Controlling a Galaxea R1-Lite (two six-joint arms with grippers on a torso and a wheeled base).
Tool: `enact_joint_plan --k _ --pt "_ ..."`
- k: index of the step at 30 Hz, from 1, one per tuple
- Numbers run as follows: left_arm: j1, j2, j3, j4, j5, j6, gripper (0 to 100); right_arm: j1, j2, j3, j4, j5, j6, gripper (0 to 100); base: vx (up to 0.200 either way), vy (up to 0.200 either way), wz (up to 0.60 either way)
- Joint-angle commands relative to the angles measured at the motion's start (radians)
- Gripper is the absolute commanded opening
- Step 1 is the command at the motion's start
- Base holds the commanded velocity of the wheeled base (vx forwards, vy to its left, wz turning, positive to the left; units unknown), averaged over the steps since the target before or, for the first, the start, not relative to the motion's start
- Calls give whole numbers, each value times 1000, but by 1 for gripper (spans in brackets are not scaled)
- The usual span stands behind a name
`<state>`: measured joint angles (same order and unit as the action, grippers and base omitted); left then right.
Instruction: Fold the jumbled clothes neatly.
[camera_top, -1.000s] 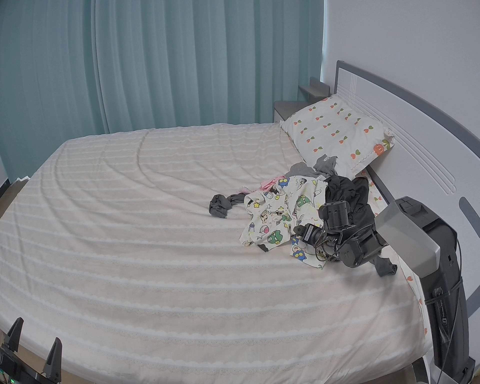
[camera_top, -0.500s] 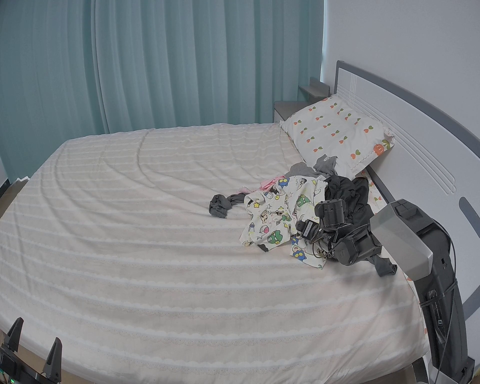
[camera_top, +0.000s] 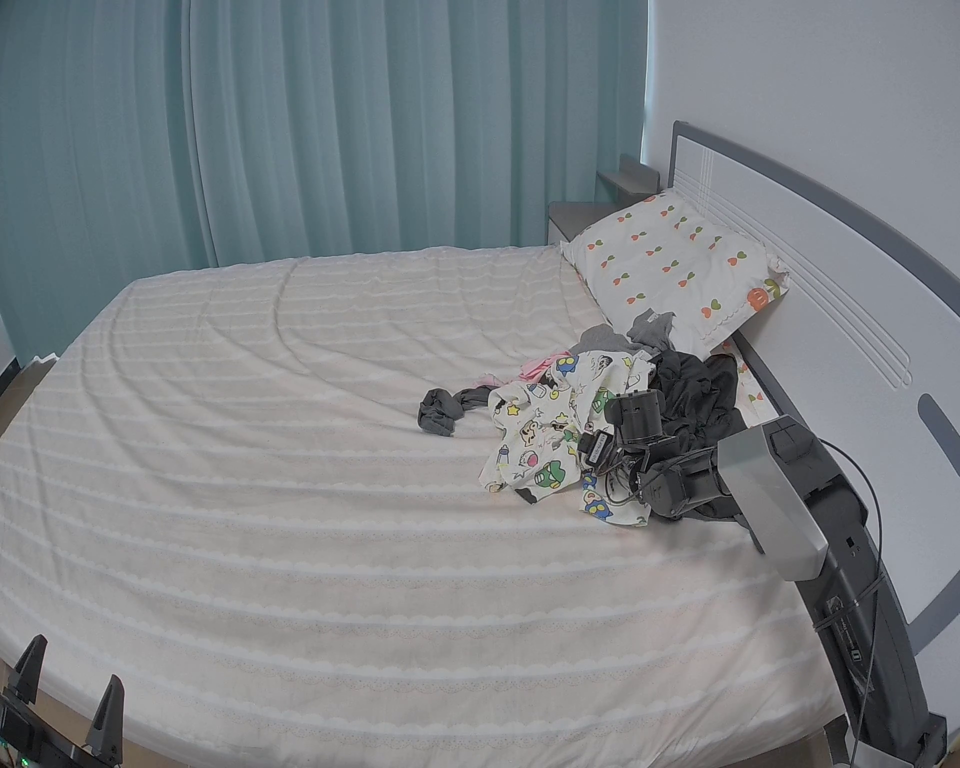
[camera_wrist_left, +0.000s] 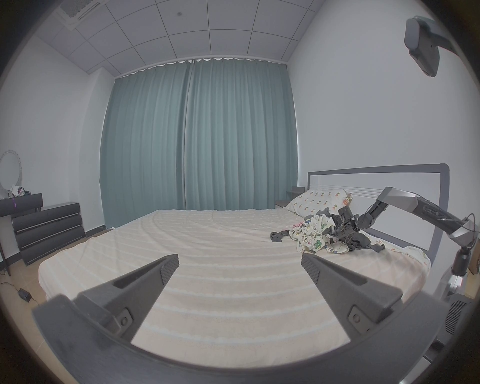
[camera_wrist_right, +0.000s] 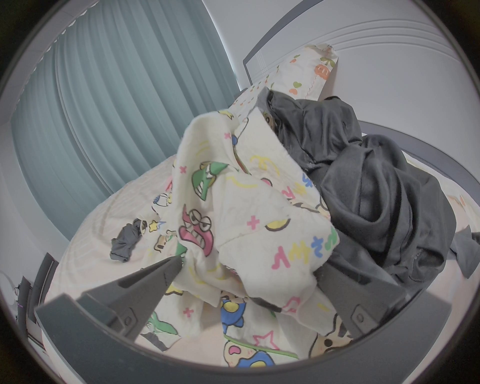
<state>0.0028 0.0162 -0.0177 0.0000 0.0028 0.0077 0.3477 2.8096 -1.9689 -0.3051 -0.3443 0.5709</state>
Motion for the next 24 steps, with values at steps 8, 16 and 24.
enact_joint_plan --k 8,16,24 --pt "0 -16 18 0 0 0 100 -3 -4 51 18 -5 4 0 0 0 0" --pt "0 -16 18 0 0 0 100 4 -176 344 -11 48 24 0 0 0 0" --pt "0 -16 18 0 0 0 100 8 -417 694 -114 194 41 0 0 0 0"
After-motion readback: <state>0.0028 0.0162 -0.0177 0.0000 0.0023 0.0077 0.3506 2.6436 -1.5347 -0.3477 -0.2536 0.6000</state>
